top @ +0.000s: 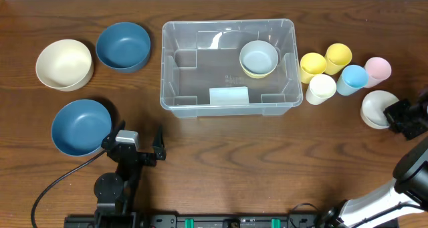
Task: Pack container
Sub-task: 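Grasp the rim of the white bowl with the right gripper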
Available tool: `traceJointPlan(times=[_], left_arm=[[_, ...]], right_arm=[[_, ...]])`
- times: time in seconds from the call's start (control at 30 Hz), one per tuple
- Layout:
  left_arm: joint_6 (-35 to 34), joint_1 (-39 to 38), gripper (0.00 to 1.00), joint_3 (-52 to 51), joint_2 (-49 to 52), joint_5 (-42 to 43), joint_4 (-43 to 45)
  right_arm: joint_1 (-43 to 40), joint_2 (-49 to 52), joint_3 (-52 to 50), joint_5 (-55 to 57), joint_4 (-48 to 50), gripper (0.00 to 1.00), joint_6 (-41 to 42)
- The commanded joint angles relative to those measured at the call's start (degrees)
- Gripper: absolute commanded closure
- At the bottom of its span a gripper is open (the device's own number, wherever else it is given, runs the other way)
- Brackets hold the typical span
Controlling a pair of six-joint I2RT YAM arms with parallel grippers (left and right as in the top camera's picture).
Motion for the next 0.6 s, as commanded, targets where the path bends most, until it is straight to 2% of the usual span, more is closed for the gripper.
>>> traceJointPlan(times=[0.0, 0.3, 0.43, 0.57], left_arm=[[0.3, 0.3, 0.02, -1.1, 0.1, 0.6, -1.9], [0.3, 0.3, 0.02, -1.1, 0.1, 0.6, -1.9], [0.3, 0.3, 0.02, -1.1, 0.1, 0.6, -1.9], [0.3, 0.3, 0.02, -1.1, 0.1, 0.6, -1.9]], right_arm=[[0.5, 0.4, -0.6, 1.6, -3.0, 0.99, 1.5], [4.0, -1.0, -0.6, 1.6, -10.8, 0.99, 1.8], [6.2, -5.8, -0.6, 1.5, -12.8, 0.99, 1.6], [8.5, -14.7, -0.6, 0.0, -15.1, 0.99, -0.3]])
